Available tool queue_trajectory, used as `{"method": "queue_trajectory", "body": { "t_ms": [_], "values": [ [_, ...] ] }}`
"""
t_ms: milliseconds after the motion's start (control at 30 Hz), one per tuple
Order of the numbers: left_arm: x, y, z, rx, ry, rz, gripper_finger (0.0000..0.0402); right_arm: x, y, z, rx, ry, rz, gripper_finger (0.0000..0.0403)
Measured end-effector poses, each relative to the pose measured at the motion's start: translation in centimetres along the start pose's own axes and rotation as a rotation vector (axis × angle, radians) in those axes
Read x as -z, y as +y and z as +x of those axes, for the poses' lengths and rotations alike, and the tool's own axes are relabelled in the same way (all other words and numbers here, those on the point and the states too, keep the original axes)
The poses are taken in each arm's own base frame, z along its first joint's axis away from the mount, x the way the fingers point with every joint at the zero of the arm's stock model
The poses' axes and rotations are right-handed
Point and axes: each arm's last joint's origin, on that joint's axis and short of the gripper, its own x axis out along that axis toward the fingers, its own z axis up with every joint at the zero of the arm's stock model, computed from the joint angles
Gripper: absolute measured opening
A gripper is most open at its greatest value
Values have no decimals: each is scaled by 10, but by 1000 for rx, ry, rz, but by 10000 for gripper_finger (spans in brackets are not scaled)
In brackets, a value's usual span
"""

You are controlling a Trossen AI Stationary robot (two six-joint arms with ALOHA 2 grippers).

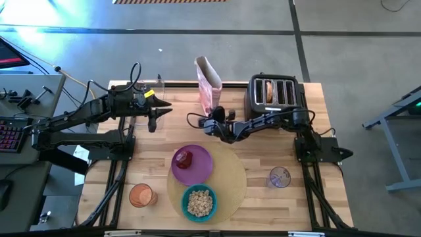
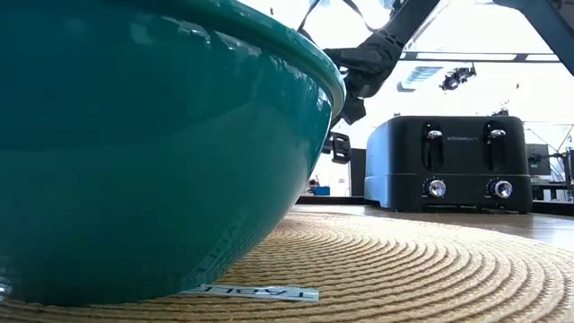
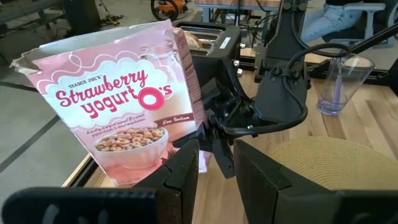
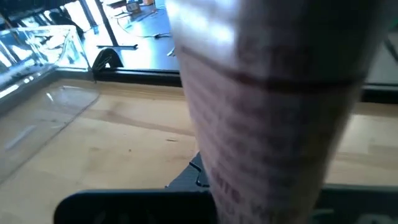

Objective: Arrange a breakfast setting
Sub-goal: Pour the cereal from the red cereal box into the blue bowl

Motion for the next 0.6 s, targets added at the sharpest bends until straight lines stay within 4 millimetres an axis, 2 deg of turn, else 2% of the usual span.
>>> {"method": "queue_trajectory", "body": {
  "t_ms": [367,600],
  "values": [
    [0,0,0,0,0,0,90,-1,-1,4,-27,32,15,7],
    [0,0,0,0,0,0,90,-1,-1,4,-30,36,16,74]
  ]
}}
